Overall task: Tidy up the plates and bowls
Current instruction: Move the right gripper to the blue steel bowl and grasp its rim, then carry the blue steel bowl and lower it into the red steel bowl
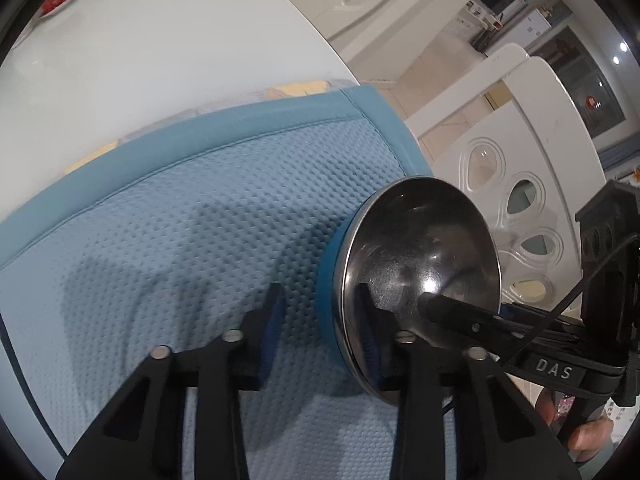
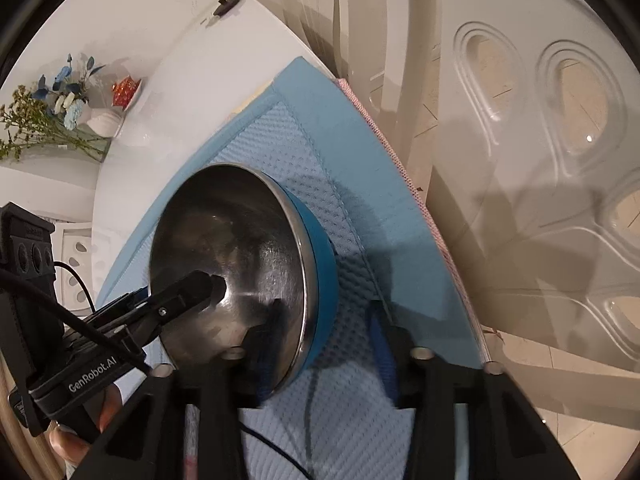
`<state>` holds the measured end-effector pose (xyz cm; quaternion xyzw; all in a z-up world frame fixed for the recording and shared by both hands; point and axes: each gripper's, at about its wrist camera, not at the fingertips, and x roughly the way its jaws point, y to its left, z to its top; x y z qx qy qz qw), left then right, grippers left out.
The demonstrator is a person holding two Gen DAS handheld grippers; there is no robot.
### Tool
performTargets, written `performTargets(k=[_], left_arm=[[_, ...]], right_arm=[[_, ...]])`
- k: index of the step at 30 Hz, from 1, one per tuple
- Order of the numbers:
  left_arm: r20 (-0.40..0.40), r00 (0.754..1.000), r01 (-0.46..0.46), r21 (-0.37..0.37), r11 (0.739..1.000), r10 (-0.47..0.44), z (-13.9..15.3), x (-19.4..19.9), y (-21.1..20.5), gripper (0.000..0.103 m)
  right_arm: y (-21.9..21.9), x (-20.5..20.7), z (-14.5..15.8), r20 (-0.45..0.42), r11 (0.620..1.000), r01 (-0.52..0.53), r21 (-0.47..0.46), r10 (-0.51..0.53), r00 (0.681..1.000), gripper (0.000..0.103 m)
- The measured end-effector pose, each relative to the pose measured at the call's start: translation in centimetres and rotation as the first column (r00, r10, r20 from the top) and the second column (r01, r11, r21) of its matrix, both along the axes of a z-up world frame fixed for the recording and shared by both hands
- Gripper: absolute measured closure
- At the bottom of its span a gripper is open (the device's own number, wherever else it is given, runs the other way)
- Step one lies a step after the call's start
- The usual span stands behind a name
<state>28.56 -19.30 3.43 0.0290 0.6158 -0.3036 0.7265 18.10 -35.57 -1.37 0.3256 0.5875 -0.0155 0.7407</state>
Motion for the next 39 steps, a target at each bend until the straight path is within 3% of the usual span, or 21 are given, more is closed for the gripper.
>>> performTargets(k=[3, 4, 7, 11, 23, 27, 32, 39], left_arm=[[0.035, 0.999, 0.024, -0.006, 1.0, -0.024, 0.4, -0.6, -0.5, 0.084], [0.049, 0.998, 0.035, 0.001, 0.999, -0.035, 0.7, -0.8, -0.8, 0.085], [0.097, 0.993, 0.056, 0.053, 0.997, -0.061, 1.4, -1.7, -1.3, 0.086], [0.085, 0.995, 0.041, 0.017, 0.999, -0.042, 2.8, -2.5, -0.3, 0.086], [0.188, 0.981, -0.051, -0.014, 0.999, 0.052, 12.3, -9.6, 3.4, 0.086], [0.228, 0.97, -0.084, -0.034, 0.996, 0.089, 15.1, -12.3, 5.3, 0.086], [0.228, 0.967, -0.107, -0.046, 0.993, 0.115, 15.6, -14.7, 7.6, 0.086], [0.213, 0.965, -0.144, -0.071, 0.987, 0.156, 15.1, -18.3, 12.2, 0.085]], right_arm=[[0.0, 0.0, 0.0, 0.005, 0.999, 0.036, -0.022, -0.036, 0.999, 0.089], [0.2, 0.0, 0.0, 0.003, 0.999, 0.036, -0.028, -0.036, 0.999, 0.09], [0.6, 0.0, 0.5, 0.008, 0.998, 0.028, -0.065, -0.027, 1.0, 0.09], [0.7, -0.8, 1.6, 0.016, 0.997, 0.024, -0.068, -0.023, 1.0, 0.09], [2.3, -6.1, 8.9, 0.07, 1.0, -0.017, 0.003, 0.016, 0.997, 0.09], [4.3, -8.2, 11.8, 0.104, 0.998, -0.056, -0.019, 0.057, 0.993, 0.089], [6.9, -10.6, 14.0, 0.119, 0.995, -0.098, -0.013, 0.099, 0.988, 0.089], [11.1, -13.5, 14.4, 0.083, 0.986, -0.155, -0.056, 0.159, 0.984, 0.089]])
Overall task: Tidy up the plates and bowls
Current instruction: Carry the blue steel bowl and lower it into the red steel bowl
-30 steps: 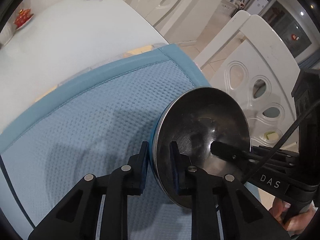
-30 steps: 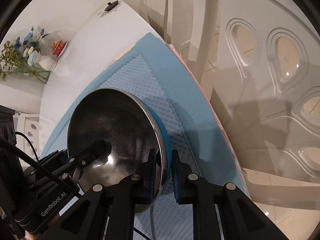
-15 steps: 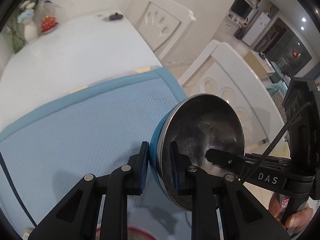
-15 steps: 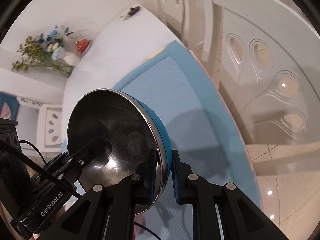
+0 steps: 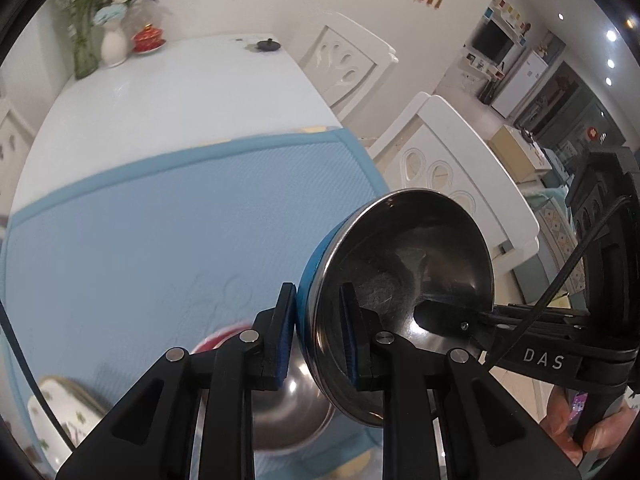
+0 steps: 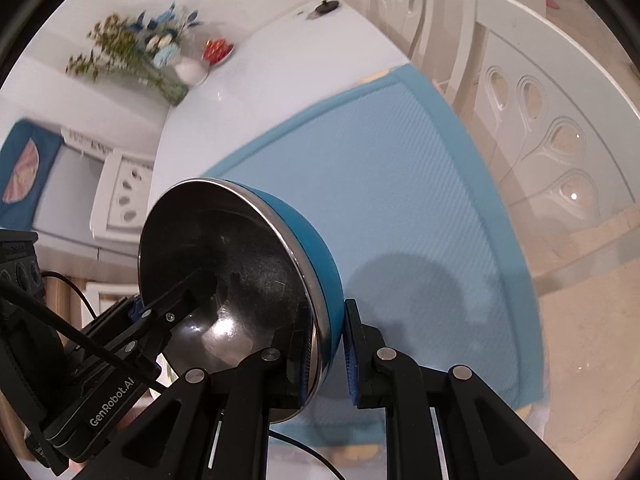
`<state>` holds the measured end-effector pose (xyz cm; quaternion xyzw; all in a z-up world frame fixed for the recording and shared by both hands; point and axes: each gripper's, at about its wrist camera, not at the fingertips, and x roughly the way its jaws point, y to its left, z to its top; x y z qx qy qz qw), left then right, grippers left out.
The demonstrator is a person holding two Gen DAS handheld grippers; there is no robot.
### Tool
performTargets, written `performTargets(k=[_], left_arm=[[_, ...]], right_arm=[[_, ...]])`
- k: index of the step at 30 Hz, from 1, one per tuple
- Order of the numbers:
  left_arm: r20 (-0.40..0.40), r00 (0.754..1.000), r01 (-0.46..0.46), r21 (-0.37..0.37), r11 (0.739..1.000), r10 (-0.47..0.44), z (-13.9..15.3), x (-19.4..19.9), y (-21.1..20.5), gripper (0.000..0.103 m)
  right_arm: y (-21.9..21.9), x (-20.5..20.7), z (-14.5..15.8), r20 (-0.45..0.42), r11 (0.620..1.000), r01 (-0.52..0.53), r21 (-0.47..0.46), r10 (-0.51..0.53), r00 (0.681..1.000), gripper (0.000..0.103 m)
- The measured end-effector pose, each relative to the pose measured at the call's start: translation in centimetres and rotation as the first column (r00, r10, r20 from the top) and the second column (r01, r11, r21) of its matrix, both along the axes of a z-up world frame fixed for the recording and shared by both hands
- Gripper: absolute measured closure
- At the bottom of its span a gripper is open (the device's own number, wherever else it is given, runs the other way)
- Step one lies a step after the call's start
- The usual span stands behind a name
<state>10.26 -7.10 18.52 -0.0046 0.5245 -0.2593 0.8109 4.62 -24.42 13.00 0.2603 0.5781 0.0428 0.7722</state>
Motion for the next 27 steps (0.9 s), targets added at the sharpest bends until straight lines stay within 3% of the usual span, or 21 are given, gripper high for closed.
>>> performTargets(k=[9, 14, 27], left_arm=[[-0.084, 0.994, -0.076, -0.062, 0.995, 0.07, -2.9, -2.4, 6.3, 0.085], [-0.101, 0.993, -0.068, -0.043, 0.997, 0.064, -4.9, -3.0, 6.9, 0.085], [-0.113, 0.993, -0.029, -0.027, 0.999, 0.026, -6.8, -2.1, 6.7, 0.085]], right_arm=[[6.4, -2.0, -2.8, -0.095, 0.997, -0.075, -0.011, 0.073, 0.993, 0.089], [8.2, -2.3, -4.7, -0.108, 0.993, -0.087, -0.083, 0.077, 0.991, 0.088], [8.7, -1.7, -7.0, -0.157, 0.996, -0.054, -0.065, 0.043, 0.987, 0.088]])
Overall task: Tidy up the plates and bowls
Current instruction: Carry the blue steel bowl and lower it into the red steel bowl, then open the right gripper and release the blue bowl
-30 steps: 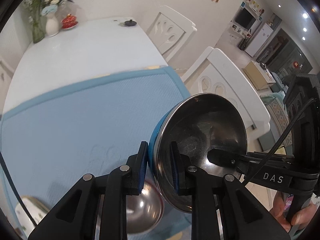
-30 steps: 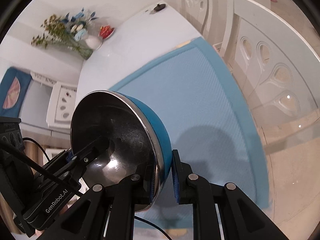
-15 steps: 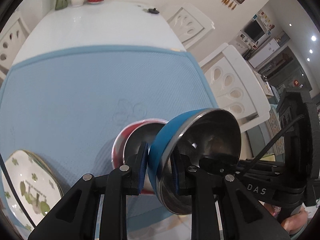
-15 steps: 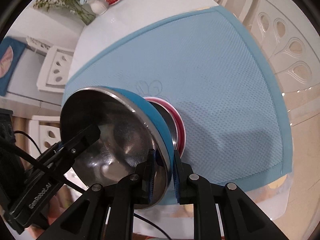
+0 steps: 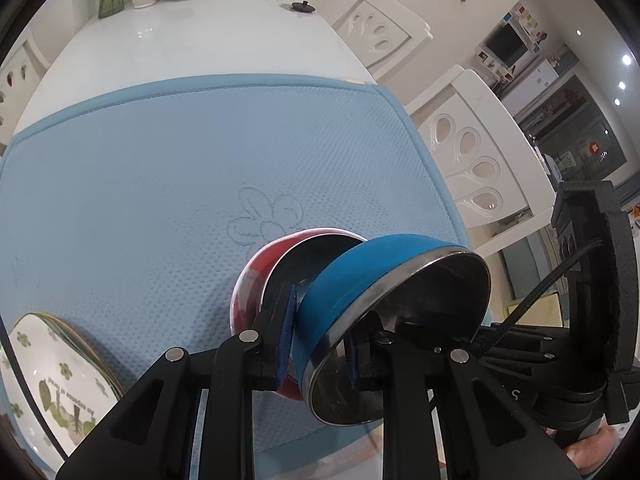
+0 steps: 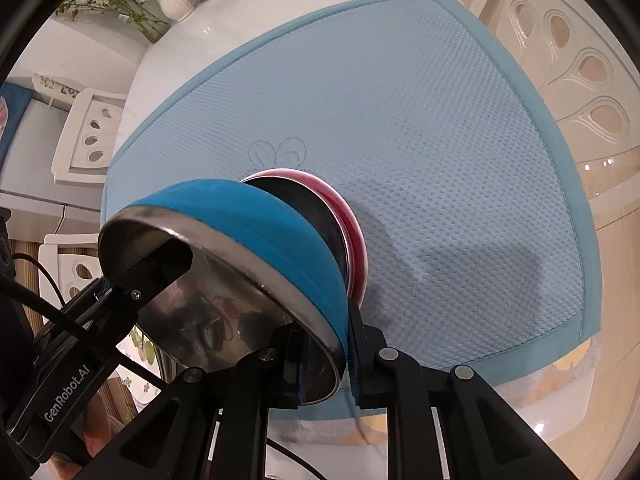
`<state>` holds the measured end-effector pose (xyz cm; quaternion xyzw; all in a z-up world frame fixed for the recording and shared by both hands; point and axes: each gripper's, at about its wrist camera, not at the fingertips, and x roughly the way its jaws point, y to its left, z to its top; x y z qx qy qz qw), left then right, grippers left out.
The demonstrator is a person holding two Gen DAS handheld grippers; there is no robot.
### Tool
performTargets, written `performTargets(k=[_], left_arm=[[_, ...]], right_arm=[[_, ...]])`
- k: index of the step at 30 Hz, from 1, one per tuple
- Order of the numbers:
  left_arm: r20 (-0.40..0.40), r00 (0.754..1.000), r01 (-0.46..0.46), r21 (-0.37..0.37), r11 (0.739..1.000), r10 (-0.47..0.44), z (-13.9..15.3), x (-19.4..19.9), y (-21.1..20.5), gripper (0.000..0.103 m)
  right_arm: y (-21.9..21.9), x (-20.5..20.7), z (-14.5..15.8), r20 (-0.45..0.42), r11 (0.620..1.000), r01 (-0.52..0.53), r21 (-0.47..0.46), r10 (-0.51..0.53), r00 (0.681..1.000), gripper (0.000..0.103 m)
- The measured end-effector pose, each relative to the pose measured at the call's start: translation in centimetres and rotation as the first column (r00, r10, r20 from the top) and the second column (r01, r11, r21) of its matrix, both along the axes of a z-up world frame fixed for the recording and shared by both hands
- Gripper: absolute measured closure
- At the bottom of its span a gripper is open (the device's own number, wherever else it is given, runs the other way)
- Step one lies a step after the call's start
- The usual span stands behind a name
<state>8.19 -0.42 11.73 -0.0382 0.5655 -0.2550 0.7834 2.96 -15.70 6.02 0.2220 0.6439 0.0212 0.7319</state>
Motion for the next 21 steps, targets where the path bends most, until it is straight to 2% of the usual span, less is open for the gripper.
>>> performTargets(k=[7, 11, 13, 21], left_arm=[[-0.024, 1.0, -0.001, -0.005, 1.0, 0.001, -0.2, 0.1, 0.7, 0.084], [-0.001, 1.0, -0.026, -0.004, 1.0, 0.026, 0.4, 0.0, 2.0, 0.082], [-0.01, 0.999, -0.042, -0.026, 0.999, 0.041, 0.6, 0.1, 2.7, 0.082], [-0.037, 0.995, -0.09, -0.033, 0.995, 0.089, -0.2, 0.1, 4.0, 0.082]], right_arm=[[-0.5, 0.2, -0.4, -0.024, 1.0, -0.001, 0.027, 0.001, 1.0, 0.088], [-1.4, 0.5, -0.3, -0.025, 1.0, 0.007, 0.029, -0.007, 1.0, 0.088], [-1.9, 0.7, -0.2, -0.026, 0.999, 0.016, 0.041, -0.015, 1.0, 0.088], [-2.4, 0.8, -0.3, -0.037, 0.999, 0.012, 0.05, -0.01, 0.999, 0.088]])
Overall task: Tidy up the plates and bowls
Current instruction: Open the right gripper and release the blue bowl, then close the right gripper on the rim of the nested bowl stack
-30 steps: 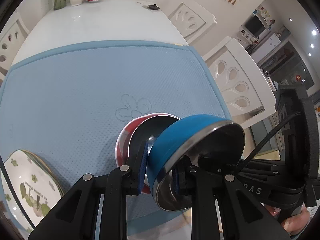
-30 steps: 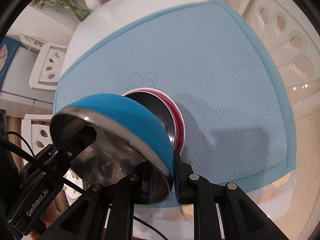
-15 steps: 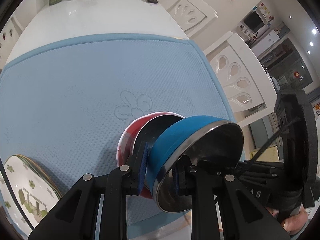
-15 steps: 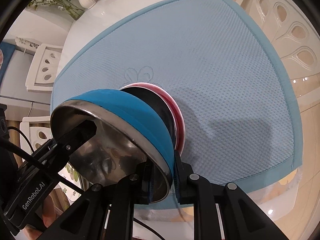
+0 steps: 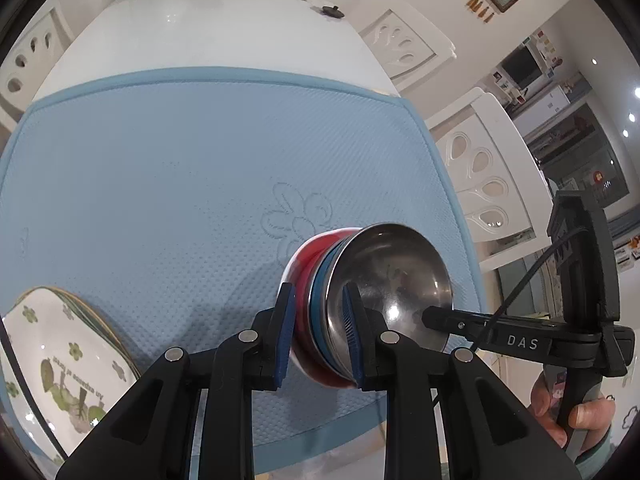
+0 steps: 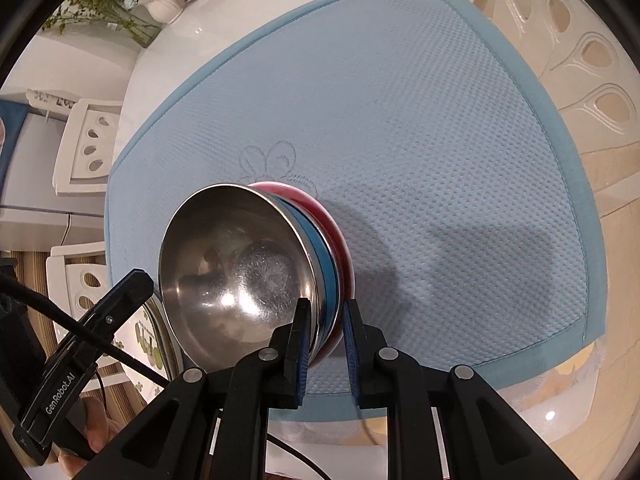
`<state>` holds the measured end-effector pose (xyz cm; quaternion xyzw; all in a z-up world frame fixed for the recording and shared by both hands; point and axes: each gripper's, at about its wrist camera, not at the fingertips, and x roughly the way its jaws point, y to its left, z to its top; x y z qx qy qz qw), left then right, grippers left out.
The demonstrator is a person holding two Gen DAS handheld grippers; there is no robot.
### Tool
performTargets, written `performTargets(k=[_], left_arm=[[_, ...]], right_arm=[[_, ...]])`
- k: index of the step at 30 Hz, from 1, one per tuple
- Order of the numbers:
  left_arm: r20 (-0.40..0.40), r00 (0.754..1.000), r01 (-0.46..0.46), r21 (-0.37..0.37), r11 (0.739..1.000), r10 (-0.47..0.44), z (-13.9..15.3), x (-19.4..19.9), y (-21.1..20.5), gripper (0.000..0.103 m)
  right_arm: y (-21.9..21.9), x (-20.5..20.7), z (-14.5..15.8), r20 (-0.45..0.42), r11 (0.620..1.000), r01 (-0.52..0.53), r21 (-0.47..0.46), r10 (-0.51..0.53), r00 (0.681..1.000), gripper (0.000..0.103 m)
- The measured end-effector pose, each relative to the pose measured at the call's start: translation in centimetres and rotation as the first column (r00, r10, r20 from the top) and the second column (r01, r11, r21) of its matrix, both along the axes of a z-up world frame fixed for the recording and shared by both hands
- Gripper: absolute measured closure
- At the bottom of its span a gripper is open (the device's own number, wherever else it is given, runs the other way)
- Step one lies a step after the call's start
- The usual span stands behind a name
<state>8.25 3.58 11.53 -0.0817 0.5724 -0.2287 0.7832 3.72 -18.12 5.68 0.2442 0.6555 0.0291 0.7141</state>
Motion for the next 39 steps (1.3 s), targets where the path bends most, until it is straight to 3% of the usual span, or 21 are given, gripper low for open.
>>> performTargets(k=[8, 10, 14, 15, 17, 18, 19, 21, 22, 26, 34, 39], left_arm=[[0.009, 1.0, -0.004, 0.011, 1.0, 0.004, 0.2, -0.2, -0.2, 0.082], [0.041, 0.999, -0.025, -0.036, 0.999, 0.026, 0.9, -0.4, 0.2, 0.082], [0.088, 0.994, -0.062, -0.103, 0.993, 0.072, 2.5, -0.5, 0.9, 0.066], [0.104, 0.992, -0.066, -0.094, 0.993, 0.075, 2.9, -0.5, 0.8, 0.064], [0.126, 0.99, -0.053, -0.07, 0.996, 0.062, 3.4, -0.6, 0.4, 0.063], [0.132, 0.99, -0.048, -0.055, 0.997, 0.055, 3.5, -0.6, 0.2, 0.06], [0.136, 0.989, -0.047, -0.04, 0.998, 0.052, 3.6, -0.7, -0.1, 0.057], [0.138, 0.989, -0.05, -0.033, 0.998, 0.054, 3.4, -0.8, -0.3, 0.041], [0.135, 0.989, -0.056, -0.038, 0.998, 0.061, 3.1, -0.9, -0.2, 0.038], [0.074, 0.993, -0.086, -0.04, 0.996, 0.089, 1.2, -0.9, 0.1, 0.038], [-0.062, 0.986, -0.162, -0.095, 0.982, 0.156, -2.8, -0.5, 1.1, 0.038], [-0.096, 0.979, -0.187, -0.07, 0.98, 0.18, -4.7, -0.3, 0.8, 0.038]], right_arm=[[1.2, 0.4, 0.2, 0.009, 0.999, -0.041, -0.008, 0.041, 0.999, 0.088], [1.4, 0.4, 0.9, 0.031, 0.999, -0.042, -0.019, 0.042, 0.999, 0.088], [1.4, 0.5, 3.0, 0.118, 0.998, -0.06, -0.008, 0.06, 0.991, 0.086], [1.5, 0.5, 3.5, 0.134, 0.998, -0.068, -0.009, 0.069, 0.989, 0.082], [1.6, 0.5, 4.5, 0.175, 0.996, -0.088, -0.018, 0.09, 0.98, 0.063], [1.6, 0.4, 4.8, 0.19, 0.995, -0.096, -0.02, 0.098, 0.977, 0.044], [1.5, 0.3, 5.1, 0.206, 0.995, -0.101, -0.021, 0.103, 0.973, 0.035], [1.3, 0.0, 5.5, 0.243, 0.993, -0.118, -0.017, 0.118, 0.963, 0.034], [1.2, -0.1, 5.4, 0.249, 0.992, -0.127, -0.019, 0.128, 0.96, 0.034], [0.8, 0.1, 3.2, 0.219, 0.988, -0.15, -0.034, 0.154, 0.963, 0.034], [-0.3, 0.9, -1.6, 0.186, 0.988, -0.15, 0.039, 0.141, 0.973, 0.034], [-0.2, 1.5, -2.5, 0.234, 0.984, -0.178, 0.022, 0.167, 0.958, 0.034]])
